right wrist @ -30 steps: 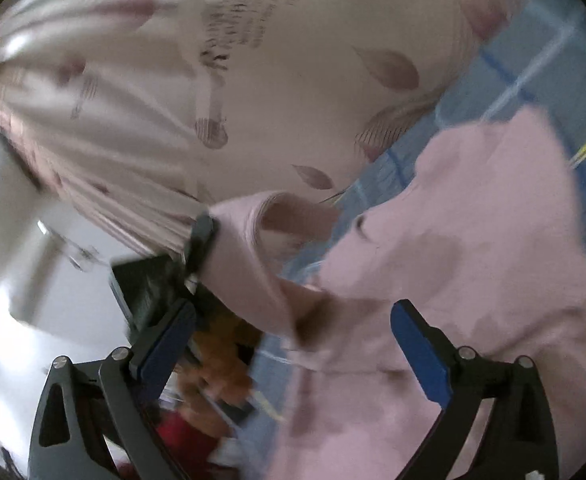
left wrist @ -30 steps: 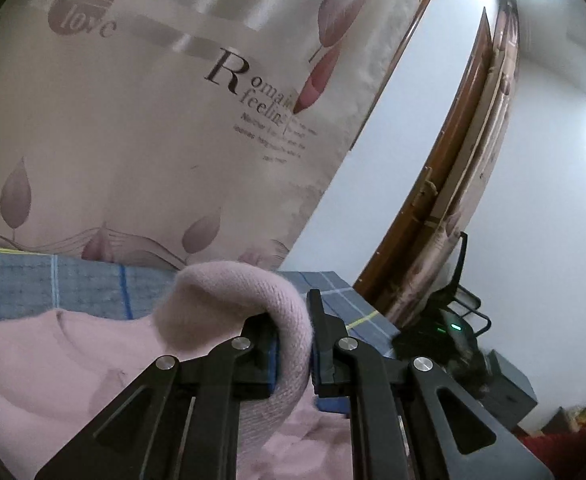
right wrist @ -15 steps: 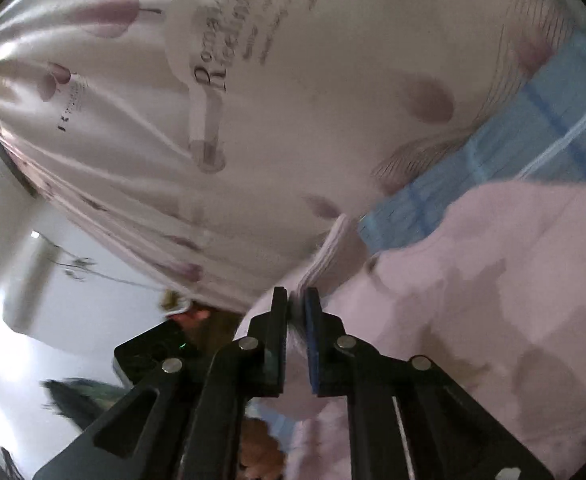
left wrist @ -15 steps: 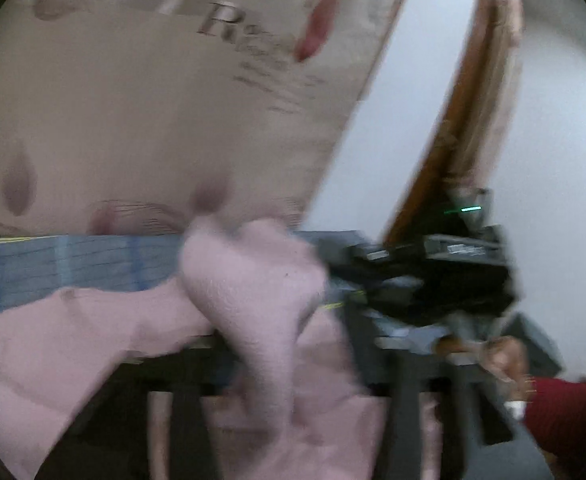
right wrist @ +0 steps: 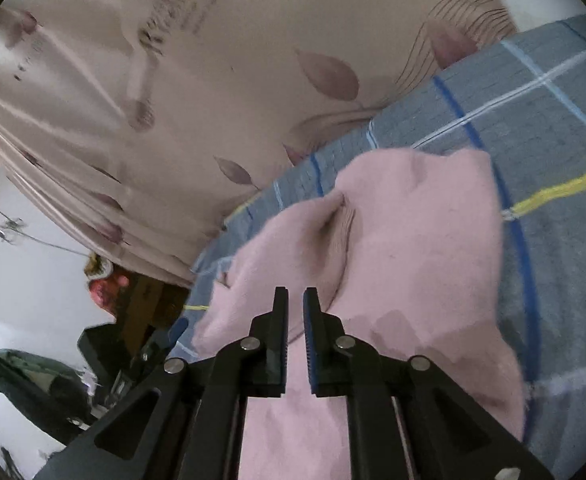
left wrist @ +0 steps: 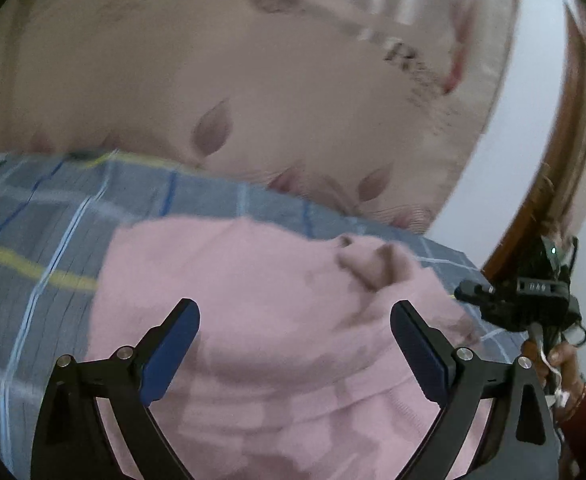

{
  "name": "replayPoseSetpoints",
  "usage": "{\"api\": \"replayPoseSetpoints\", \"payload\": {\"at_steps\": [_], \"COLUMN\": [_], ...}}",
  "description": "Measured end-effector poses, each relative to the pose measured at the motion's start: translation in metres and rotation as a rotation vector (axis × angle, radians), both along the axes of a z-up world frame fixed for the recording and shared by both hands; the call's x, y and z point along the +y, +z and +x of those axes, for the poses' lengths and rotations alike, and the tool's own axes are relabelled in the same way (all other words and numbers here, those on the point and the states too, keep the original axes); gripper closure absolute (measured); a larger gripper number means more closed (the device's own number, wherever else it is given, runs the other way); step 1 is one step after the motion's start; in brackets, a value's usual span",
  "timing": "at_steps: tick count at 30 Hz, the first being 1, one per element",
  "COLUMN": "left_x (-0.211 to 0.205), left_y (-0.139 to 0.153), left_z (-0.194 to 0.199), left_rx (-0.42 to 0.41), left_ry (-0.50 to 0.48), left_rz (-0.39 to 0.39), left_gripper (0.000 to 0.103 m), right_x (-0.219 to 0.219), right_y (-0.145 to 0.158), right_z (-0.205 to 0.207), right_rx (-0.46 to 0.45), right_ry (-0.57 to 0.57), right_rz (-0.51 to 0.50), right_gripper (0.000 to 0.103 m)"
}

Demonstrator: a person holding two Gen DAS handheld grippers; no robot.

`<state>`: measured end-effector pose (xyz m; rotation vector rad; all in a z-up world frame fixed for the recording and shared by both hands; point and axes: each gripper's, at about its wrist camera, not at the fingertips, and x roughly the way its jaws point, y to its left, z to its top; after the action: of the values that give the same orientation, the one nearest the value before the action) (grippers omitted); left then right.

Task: Fold small clothes

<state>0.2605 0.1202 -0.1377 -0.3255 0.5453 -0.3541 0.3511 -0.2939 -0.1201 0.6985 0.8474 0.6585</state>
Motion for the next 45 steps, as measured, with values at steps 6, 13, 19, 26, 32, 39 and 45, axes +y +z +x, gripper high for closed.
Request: {"api": "replayPoseSetpoints", "payload": {"at_steps": [6,13,19,26,32,39,45], "left_x": [0.037,0.060,0.064,0.062,0.062,0.064,0.063], "left_y": [-0.027,-0.033,-0.031,-0.029,-0.027,-0.028,-0.029], "left_z": [0.002,-0.012,-0.016,-0.015,-0.016,-0.015,-0.015], "left_rx": [0.107,0.067,0.055,0.050,0.052,0.059,0.064], "left_ry": [0.078,0.166,0.178,0.182,0.184,0.184,0.186], "left_rz": [-0.214,-0.329,-0.337,-0.330,-0.321,-0.335,-0.337], "left_gripper": [0.007,0.007,0.007,0.007,0.007,0.007,0.007], "right_x": [0.046,0.067,0.083,0.039,0.062,0.074,0.069], "right_y": [-0.019,-0.025,0.013,-0.007,-0.026,-0.012,-0.003], "right_z": [0.028,0.030,0.023,0.034,0.040,0.041,0.044], "right_rx": [0.118,0.116,-0.063,0.121,0.211,0.095,0.099], "right_ry": [0.055,0.057,0.018,-0.136,-0.052,-0.046,-0.057], "right_rz": [-0.141,0.082,-0.009,-0.028,-0.098,0.227,0.141], "right_gripper": [0.054,0.054,0.024,0.024,0.024,0.024,0.024]}}
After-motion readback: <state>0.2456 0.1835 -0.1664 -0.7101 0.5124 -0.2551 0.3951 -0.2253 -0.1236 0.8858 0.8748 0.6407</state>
